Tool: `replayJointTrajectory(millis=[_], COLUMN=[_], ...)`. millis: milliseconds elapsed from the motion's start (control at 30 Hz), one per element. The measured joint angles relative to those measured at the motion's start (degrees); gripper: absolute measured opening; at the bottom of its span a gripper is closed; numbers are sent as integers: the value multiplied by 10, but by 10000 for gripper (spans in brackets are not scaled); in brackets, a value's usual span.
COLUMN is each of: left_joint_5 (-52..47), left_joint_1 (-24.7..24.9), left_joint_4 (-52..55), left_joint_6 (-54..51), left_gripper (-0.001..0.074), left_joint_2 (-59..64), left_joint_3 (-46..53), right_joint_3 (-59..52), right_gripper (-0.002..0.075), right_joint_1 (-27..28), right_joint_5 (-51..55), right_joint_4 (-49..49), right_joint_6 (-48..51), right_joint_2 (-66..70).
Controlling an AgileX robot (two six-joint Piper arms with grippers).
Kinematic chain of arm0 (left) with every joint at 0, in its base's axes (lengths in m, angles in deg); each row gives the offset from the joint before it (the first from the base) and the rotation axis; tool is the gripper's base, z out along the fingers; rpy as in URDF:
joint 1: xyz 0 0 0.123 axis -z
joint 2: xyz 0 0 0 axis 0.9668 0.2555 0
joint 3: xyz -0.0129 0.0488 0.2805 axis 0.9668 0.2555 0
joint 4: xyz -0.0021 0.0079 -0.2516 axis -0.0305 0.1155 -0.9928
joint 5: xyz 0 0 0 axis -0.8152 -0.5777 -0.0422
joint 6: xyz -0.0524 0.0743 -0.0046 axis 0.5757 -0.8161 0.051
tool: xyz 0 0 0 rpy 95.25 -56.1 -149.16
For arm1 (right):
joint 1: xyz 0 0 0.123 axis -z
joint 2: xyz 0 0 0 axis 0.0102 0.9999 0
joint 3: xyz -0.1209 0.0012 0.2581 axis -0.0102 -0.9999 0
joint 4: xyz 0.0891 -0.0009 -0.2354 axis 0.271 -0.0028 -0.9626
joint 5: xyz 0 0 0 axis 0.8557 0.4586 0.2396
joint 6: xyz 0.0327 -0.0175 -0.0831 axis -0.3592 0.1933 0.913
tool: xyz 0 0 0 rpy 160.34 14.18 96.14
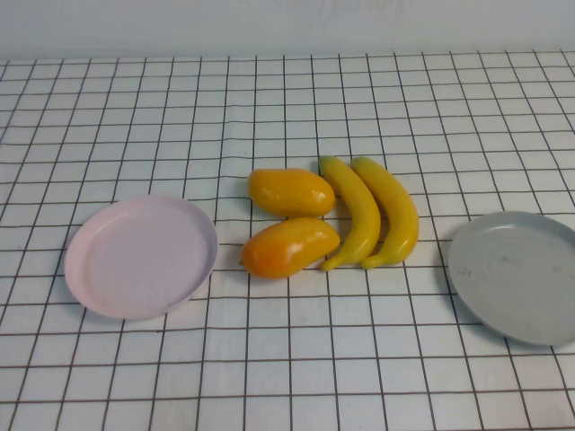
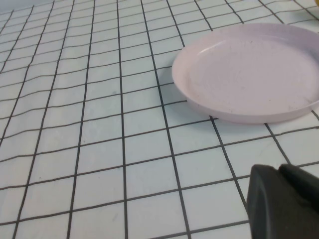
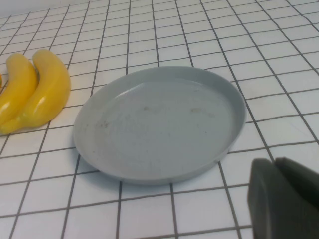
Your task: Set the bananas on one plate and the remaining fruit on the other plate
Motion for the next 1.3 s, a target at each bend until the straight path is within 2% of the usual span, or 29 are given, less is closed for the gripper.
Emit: replayJointTrajectory(millis=[967,1033,1200,1300], left_joint_5=[6,38,180,239], left_joint_1=[0,0,0,0], left_joint_4=[-9,-58,-292,-346], left_joint_6=[9,53,210,233], left_gripper=[-2,-2,-2,-2], left_joint_2=[0,0,0,0], left_joint_3=[0,0,0,0], right_joint_3=[0,0,0,0], right_gripper=[-16,-16,-16,-16], right_joint_1=[0,0,0,0], right_joint_5=[0,0,0,0], right_joint_4=[0,0,0,0], right_joint_6=[0,0,0,0], right_joint_2=[0,0,0,0])
